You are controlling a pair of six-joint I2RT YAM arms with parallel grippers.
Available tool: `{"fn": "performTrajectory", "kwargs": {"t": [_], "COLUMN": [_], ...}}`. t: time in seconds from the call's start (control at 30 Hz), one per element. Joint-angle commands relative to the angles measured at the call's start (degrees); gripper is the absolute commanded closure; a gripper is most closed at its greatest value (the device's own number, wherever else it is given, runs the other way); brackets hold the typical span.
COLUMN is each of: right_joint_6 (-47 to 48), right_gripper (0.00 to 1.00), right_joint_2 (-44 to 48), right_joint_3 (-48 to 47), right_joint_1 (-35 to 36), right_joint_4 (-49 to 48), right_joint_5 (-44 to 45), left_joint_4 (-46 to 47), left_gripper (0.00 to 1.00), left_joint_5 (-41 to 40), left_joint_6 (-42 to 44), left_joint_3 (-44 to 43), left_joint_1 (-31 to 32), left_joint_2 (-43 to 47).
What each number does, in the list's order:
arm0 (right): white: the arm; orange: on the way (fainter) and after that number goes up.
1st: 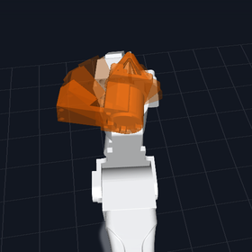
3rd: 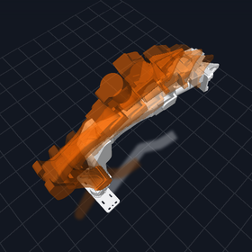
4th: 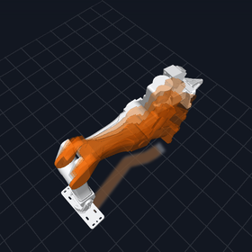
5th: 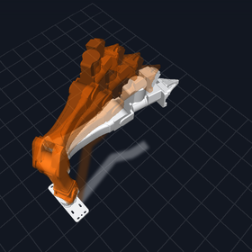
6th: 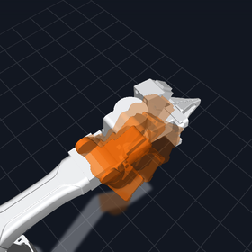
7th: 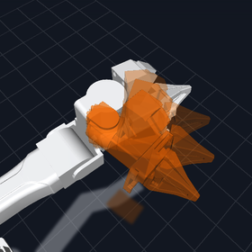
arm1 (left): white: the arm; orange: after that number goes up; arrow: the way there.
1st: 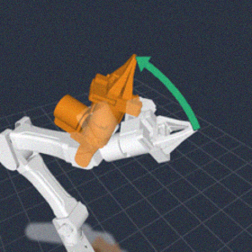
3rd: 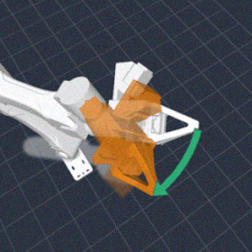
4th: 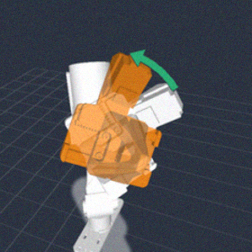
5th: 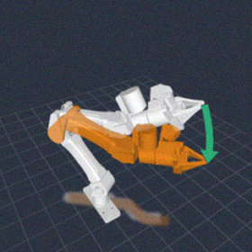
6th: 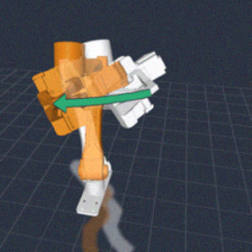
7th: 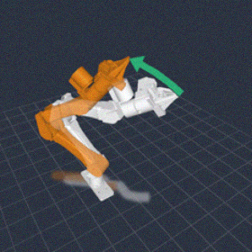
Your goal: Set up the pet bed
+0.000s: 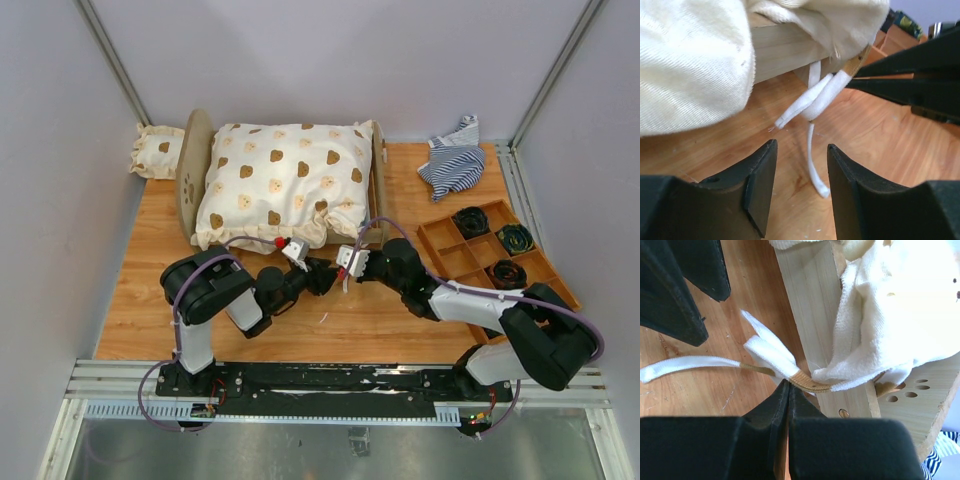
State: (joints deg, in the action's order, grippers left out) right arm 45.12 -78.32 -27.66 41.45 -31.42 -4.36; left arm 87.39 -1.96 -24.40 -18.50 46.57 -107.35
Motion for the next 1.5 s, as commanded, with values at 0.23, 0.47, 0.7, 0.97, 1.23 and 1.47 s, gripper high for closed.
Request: {"fn": "performTrajectory", "kwargs": {"t": [0.23,0.47,0.7,0.97,1.23,1.47], "right_joint_6": [-0.69,-0.82,-0.75,-0.78,-0.7,-5.02], "right_gripper": [1.0,1.0,1.0,1.0,1.0,0.97], "right_joint_2": [1.58,1.32,1.91,1.9,1.76,1.63], "right_joint_3": [0.34,0.46,0.29,0.46,0.75,0.13], "right_joint_1": [-1.43,-1.98,-2.42,-2.7,-2.78,-2.87], "right_joint_4": [0.59,0.22,0.38,0.05,-0.43,-0.37], "right_joint_5": [-3.88,-4.93,-5.55,-6.78,-7.76,-6.4], "left_joint_4": [-4.57,-11.47,-17.46,-22.02,-25.4,-19.55], "left_gripper": [0.49,0.55,0.59,0.58,0.57,1.0], "left_joint_5": [2.07,4.8,6.92,4.72,3.4,1.2], "left_joint_6": [25.09,31.99,37.4,39.75,39.06,37.59], "left_joint_3": [-6.12,-9.79,-9.82,-11.6,-14.12,-10.73], "left_joint_1": [-0.25,-0.25,-0.45,-0.78,-0.86,-0.86], "left_joint_2": [1.49,1.04,3.37,2.35,1.47,2.55]}}
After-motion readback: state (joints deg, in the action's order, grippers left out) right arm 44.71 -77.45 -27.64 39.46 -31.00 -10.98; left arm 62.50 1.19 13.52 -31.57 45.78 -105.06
